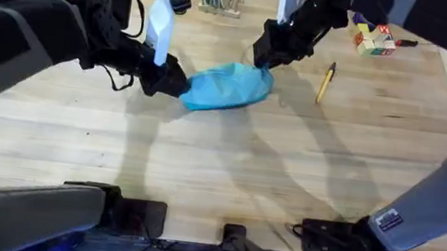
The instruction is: Unzip the bag, pick up the pens from the table one at a time and place them inside, then zip the bag closed.
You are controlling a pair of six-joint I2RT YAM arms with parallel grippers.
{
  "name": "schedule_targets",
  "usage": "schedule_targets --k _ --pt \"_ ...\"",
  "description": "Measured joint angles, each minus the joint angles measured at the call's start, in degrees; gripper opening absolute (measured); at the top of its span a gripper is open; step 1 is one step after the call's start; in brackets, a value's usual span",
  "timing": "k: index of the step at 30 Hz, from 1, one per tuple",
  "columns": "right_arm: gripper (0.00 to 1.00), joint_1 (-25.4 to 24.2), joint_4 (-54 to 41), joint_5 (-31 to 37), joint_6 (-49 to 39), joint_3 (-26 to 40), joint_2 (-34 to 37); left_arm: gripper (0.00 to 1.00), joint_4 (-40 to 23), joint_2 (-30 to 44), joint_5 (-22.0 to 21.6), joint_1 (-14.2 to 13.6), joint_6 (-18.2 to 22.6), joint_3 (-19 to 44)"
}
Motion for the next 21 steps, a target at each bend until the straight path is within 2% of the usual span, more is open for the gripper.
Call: schedule_targets --k 6,11,15,21 --pt "0.031 0.00 -0.11 0.10 -4.57 0.00 0.00 0.042 -0.02 0.00 0.00 0.00 0.00 0.00" --pt "0.031 0.23 -0.19 1.10 -11.75 0.02 -0.36 0.042 -0.03 0.00 0.00 0.00 0.00 0.00" --pt "0.031 0.33 -0.64 1.78 -17.77 0.02 -1.89 0.042 -0.03 0.00 0.04 0.00 0.00 0.00" --pt "0.031 0.33 -0.48 2.36 -21.75 0.02 -4.64 0.042 -0.03 0.00 0.47 -0.02 0.00 0.00"
